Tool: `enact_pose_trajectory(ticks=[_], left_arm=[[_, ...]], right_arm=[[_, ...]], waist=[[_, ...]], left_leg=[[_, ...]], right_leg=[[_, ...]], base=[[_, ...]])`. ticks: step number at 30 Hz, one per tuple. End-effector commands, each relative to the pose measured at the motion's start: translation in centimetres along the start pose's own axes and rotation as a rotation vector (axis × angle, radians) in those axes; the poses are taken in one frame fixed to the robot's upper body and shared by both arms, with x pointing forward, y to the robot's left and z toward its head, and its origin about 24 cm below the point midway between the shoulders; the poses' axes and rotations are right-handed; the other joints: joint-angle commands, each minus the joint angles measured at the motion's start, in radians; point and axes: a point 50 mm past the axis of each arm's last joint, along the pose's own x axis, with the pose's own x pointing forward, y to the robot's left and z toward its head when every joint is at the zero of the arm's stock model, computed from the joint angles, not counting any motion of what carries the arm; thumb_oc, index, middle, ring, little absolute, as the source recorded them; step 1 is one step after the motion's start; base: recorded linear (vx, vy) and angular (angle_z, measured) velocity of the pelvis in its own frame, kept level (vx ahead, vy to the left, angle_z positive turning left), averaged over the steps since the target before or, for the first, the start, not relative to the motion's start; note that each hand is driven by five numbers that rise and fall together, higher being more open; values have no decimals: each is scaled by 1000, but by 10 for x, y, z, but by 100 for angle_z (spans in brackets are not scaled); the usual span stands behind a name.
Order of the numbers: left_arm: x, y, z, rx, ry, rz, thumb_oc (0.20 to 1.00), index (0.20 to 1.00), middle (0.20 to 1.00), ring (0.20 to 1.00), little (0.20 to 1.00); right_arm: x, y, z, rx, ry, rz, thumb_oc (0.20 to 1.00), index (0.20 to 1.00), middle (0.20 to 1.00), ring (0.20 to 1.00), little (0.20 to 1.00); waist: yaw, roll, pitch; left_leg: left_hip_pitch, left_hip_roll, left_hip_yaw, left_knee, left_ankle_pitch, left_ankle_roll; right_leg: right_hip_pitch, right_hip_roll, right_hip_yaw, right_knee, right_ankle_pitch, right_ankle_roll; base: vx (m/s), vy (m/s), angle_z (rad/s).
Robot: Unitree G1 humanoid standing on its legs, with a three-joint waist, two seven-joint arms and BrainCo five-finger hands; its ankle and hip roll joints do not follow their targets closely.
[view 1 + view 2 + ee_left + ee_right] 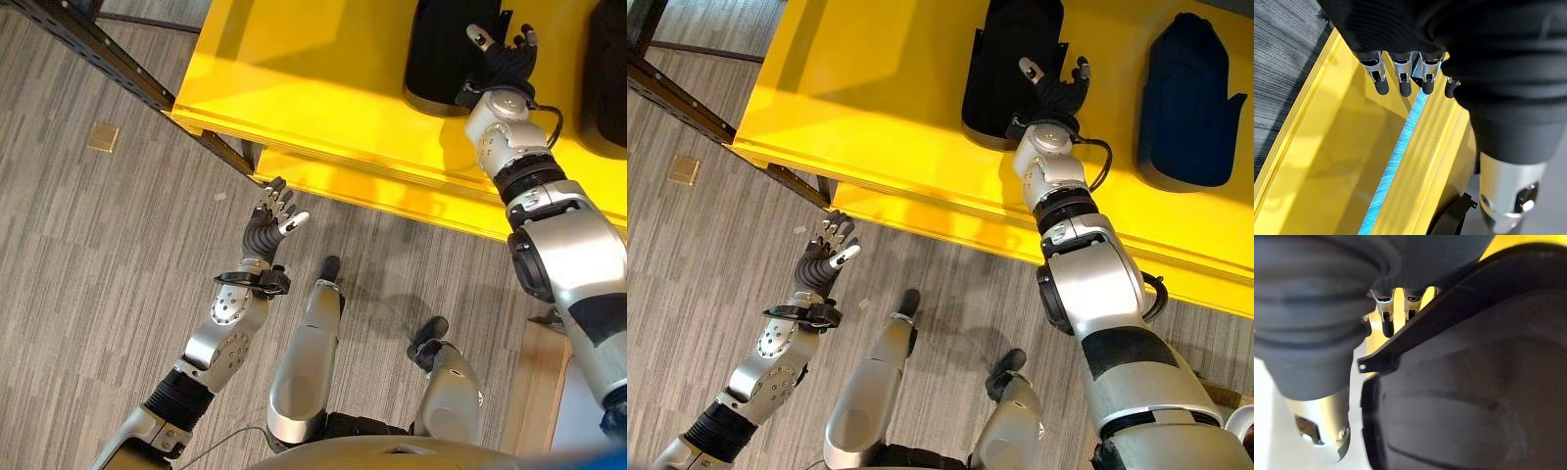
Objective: Move parts from the plastic box to the shelf.
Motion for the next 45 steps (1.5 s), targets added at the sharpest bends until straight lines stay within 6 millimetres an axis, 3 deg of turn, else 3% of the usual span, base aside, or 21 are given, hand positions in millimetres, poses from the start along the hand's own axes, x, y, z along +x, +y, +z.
enact_pose_trajectory(ticks=[1, 6, 7, 10, 13, 16, 17, 18, 21, 22, 23, 24, 26, 30, 31, 35, 38, 45], left_arm=[[-1, 3, 20, 13, -90, 4, 1000, 1000, 1000, 1000, 1000], [-3, 7, 20, 26, -89, 25, 1000, 1000, 1000, 1000, 1000], [-4, 9, 21, 34, -93, 33, 1000, 1000, 1000, 1000, 1000], [-7, 13, 21, 48, -92, 51, 1000, 1000, 1000, 1000, 1000], [-10, 17, 21, 56, -89, 66, 1000, 1000, 1000, 1000, 1000], [-14, 21, 21, 71, -82, 80, 1000, 1000, 1000, 1000, 1000], [-16, 23, 19, 78, -73, 85, 1000, 1000, 1000, 1000, 1000], [-16, 23, 18, 78, -71, 88, 1000, 1000, 1000, 1000, 1000], [-18, 26, 17, 90, -63, 97, 1000, 1000, 1000, 1000, 1000], [-19, 28, 16, 96, -58, 102, 1000, 1000, 1000, 1000, 1000], [-23, 35, 15, 102, -52, 133, 1000, 1000, 1000, 1000, 1000], [-23, 35, 15, 103, -50, 134, 1000, 1000, 1000, 1000, 1000], [-28, 42, 9, 96, -25, 161, 1000, 1000, 1000, 1000, 1000], [-38, 51, 5, 103, -1, 185, 1000, 1000, 1000, 1000, 1000], [-44, 58, 3, 109, 13, 207, 1000, 1000, 1000, 1000, 1000], [-53, 65, -1, 118, 39, 220, 1000, 1000, 1000, 1000, 1000], [-61, 69, -7, 115, 64, 235, 1000, 1000, 1000, 1000, 1000], [-74, 73, -23, 86, 124, 251, 1000, 1000, 1000, 1000, 1000]], right_arm=[[-4, -11, 34, 0, -242, 17, 1000, 1000, 1000, 1000, 1000], [-21, -11, 39, 25, -352, 57, 1000, 1000, 1000, 1000, 1000], [-30, -14, 40, 59, -394, 71, 1000, 1000, 1000, 1000, 1000], [-45, -20, 35, 71, -438, 87, 1000, 1000, 1000, 1000, 1000], [-59, -26, 33, 114, -476, 105, 1000, 1000, 1000, 1000, 1000], [-74, -31, 23, 134, -484, 142, 1000, 1000, 1000, 1000, 1000], [-85, -35, 16, 153, -482, 178, 1000, 1000, 1000, 1000, 1000], [-86, -36, 15, 152, -479, 179, 1000, 1000, 1000, 1000, 1000], [-95, -40, 4, 167, -457, 207, 1000, 1000, 1000, 1000, 1000], [-101, -43, -2, 163, -445, 228, 1000, 1000, 1000, 1000, 1000], [-117, -45, -25, 191, -367, 290, 1000, 1000, 1000, 1000, 1000], [-117, -45, -25, 191, -366, 290, 1000, 1000, 1000, 1000, 1000], [-136, -49, -51, 210, -267, 361, 1000, 1000, 1000, 1000, 1000], [-151, -60, -67, 164, -207, 440, 1000, 1000, 1000, 1000, 1000], [-158, -70, -79, 121, -158, 466, 1000, 1000, 1000, 1000, 1000], [-169, -78, -93, 66, -91, 549, 1000, 1000, 1000, 1000, 1000], [-172, -99, -99, -8, -55, 567, 1000, 1000, 1000, 1000, 1000], [-181, -141, -112, -80, 61, 568, 1000, 1000, 1000, 1000, 1000]], waist=[[-2, -31, -10], [-19, -34, -10], [-27, -29, -9], [-36, -29, -9], [-43, -24, -9], [-49, -24, -10], [-55, -20, -9], [-55, -23, -10], [-61, -22, -10], [-68, -20, -9], [-81, -23, -14], [-81, -23, -15], [-102, -32, -47], [-130, -48, -87], [-149, -55, -112], [-170, -61, -146], [-188, -53, -180], [-209, -42, -215]], left_leg=[[21, 27, 86, 11, -101, 29], [21, 30, 90, 15, -103, 30], [9, 26, 93, 10, -79, 36], [21, 30, 95, 20, -106, 32], [10, 28, 100, 19, -81, 39], [24, 33, 102, 26, -102, 34], [18, 34, 108, 17, -76, 38], [32, 37, 107, 22, -101, 32], [38, 41, 111, 20, -97, 29], [35, 43, 114, 6, -66, 34], [82, 64, 124, -41, -41, 23], [84, 65, 124, -44, -40, 23], [135, 94, 130, -111, -4, 13], [207, 142, 144, -200, 35, 3], [251, 174, 159, -256, 62, -4], [317, 221, 183, -354, 113, -18], [370, 285, 203, -441, 178, -34], [413, 339, 196, -521, 261, -45]], right_leg=[[46, 34, 52, 96, -127, -27], [43, 34, 59, 101, -131, -28], [31, 28, 49, 100, -115, -36], [39, 29, 65, 111, -140, -30], [29, 24, 59, 108, -123, -38], [37, 28, 74, 116, -143, -32], [29, 25, 68, 111, -129, -41], [40, 29, 78, 116, -149, -34], [42, 30, 81, 114, -149, -35], [35, 29, 72, 105, -129, -42], [55, 48, 84, 72, -123, -44], [57, 48, 83, 70, -121, -44], [84, 75, 89, 22, -113, -47], [110, 115, 114, -29, -103, -51], [116, 142, 133, -47, -103, -52], [125, 185, 157, -70, -102, -58], [112, 236, 183, -46, -131, -80], [91, 313, 231, -33, -159, -123]], base=[[-6, 0, -7], [-19, 1, -6], [-11, 1, -11], [-12, -6, -11], [-61, 13, -6], [0, -32, -6], [47, -59, -10], [-22, -29, -6], [-17, -19, -4], [-97, -26, -11], [-95, -27, -10], [-13, -86, -24], [21, -116, -37], [35, -100, -30], [14, -100, -40], [-7, -130, -56], [-43, -174, -25], [-51, -180, -28]])
